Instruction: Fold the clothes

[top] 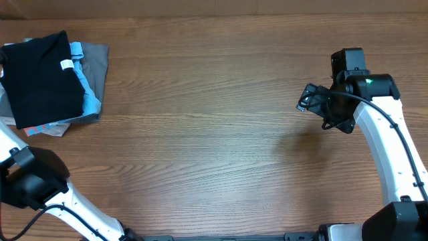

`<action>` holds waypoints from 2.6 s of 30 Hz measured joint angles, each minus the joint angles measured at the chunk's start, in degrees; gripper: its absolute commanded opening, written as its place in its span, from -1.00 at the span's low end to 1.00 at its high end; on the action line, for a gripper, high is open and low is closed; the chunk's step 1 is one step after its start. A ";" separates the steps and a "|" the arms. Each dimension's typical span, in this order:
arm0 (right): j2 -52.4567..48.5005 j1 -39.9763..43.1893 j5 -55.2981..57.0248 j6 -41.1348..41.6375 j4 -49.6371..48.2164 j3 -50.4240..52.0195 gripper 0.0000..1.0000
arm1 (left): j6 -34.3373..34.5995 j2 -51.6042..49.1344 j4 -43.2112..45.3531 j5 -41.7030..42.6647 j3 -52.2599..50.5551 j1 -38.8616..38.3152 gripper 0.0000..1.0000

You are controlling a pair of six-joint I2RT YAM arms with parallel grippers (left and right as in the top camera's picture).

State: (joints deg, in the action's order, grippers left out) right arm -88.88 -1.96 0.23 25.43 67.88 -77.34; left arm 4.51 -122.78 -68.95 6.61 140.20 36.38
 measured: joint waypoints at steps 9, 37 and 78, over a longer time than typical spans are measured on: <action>0.00 0.00 -1.01 -0.02 -0.15 0.00 1.00 | 0.07 0.02 3.89 3.50 -0.50 -3.28 -0.92; 0.00 0.00 -1.49 0.00 1.77 0.02 1.00 | 4.02 -20.09 15.67 -2.62 -1.68 -3.28 -0.81; 0.00 0.00 -1.51 -0.02 -0.83 0.07 1.00 | 3.19 -16.28 -3.08 8.35 -1.33 -6.25 -0.74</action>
State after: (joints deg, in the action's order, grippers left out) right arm -88.88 -1.96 -1.28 25.41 67.05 -77.28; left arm 7.70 -139.06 -72.03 14.96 138.87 30.13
